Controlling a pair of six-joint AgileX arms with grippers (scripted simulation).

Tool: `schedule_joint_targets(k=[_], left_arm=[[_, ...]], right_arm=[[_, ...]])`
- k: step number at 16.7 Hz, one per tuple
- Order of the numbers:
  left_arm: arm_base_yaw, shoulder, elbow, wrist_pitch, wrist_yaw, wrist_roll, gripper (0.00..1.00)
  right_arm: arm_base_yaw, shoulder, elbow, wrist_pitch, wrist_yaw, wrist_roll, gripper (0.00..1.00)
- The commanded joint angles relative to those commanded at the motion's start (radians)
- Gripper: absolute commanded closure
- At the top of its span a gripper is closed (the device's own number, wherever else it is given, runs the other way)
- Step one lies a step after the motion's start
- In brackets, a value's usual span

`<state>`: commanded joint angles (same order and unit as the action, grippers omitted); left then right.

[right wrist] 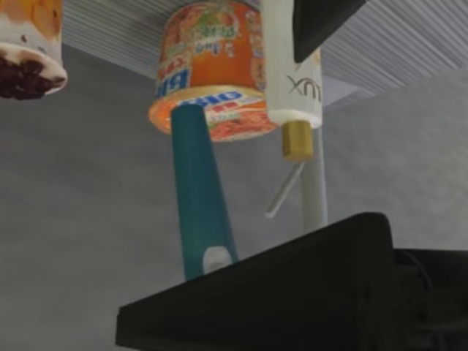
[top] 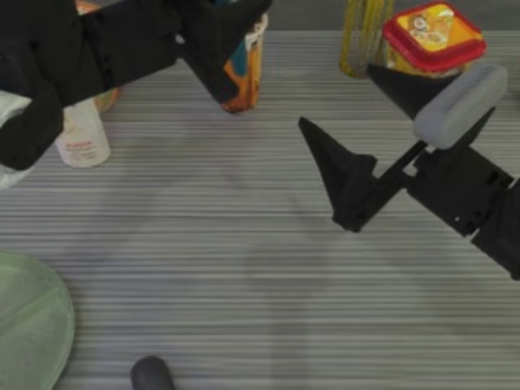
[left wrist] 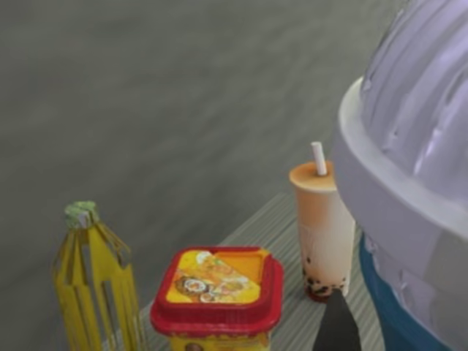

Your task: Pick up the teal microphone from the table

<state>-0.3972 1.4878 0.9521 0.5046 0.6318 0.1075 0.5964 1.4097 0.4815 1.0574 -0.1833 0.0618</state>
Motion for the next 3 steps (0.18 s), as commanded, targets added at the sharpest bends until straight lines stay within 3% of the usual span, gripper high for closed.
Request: schedule_joint_targets(k=[3], left_arm=[[0.027,-0.013,-0.014,-0.003,0.023,0.005,1.0]], right_arm=[[-0.004,-0.037,-0.037,0.005,-0.009,0.001,0.0]])
